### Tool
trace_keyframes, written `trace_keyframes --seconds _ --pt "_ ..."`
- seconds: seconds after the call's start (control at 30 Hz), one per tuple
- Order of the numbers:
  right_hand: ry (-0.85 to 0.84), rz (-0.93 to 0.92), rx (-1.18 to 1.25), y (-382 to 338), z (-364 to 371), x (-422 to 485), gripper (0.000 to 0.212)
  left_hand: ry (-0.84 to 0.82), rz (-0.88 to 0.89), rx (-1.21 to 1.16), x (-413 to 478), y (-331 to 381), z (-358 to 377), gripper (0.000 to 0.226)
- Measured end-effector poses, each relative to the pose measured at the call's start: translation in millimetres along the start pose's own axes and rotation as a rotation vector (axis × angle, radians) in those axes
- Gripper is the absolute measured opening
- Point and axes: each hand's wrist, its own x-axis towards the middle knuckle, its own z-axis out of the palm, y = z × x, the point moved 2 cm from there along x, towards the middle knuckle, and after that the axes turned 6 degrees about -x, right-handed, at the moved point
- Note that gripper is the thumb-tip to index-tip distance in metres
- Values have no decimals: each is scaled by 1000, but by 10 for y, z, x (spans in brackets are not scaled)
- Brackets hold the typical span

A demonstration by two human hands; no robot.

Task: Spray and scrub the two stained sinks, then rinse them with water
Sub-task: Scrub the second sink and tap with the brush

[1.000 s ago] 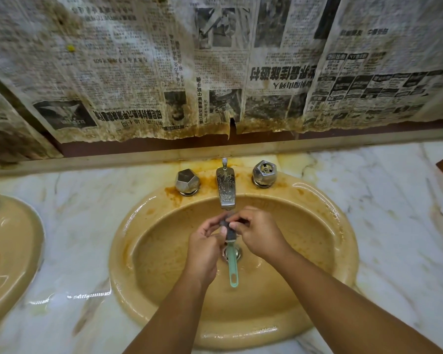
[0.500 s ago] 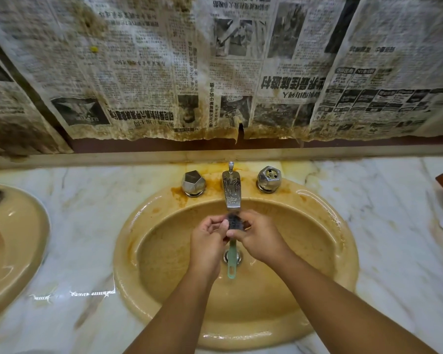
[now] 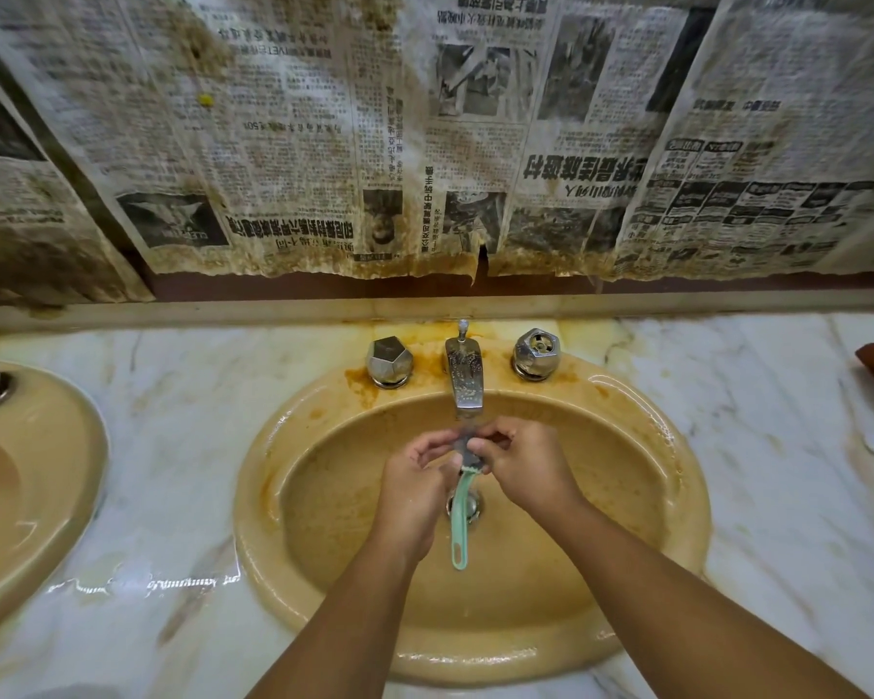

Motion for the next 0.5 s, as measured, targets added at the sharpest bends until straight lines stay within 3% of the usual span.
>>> trace_keyframes --seconds 0.2,0.37,0.5 --pt "-61 -41 44 -99 -22 -81 35 64 -10 -79 66 43 -2 23" --pt "-186 -22 39 -23 -53 -134 81 2 16 -13 68 74 61 25" --pt "-207 -95 -33 2 -67 -145 81 63 29 74 109 69 85 10"
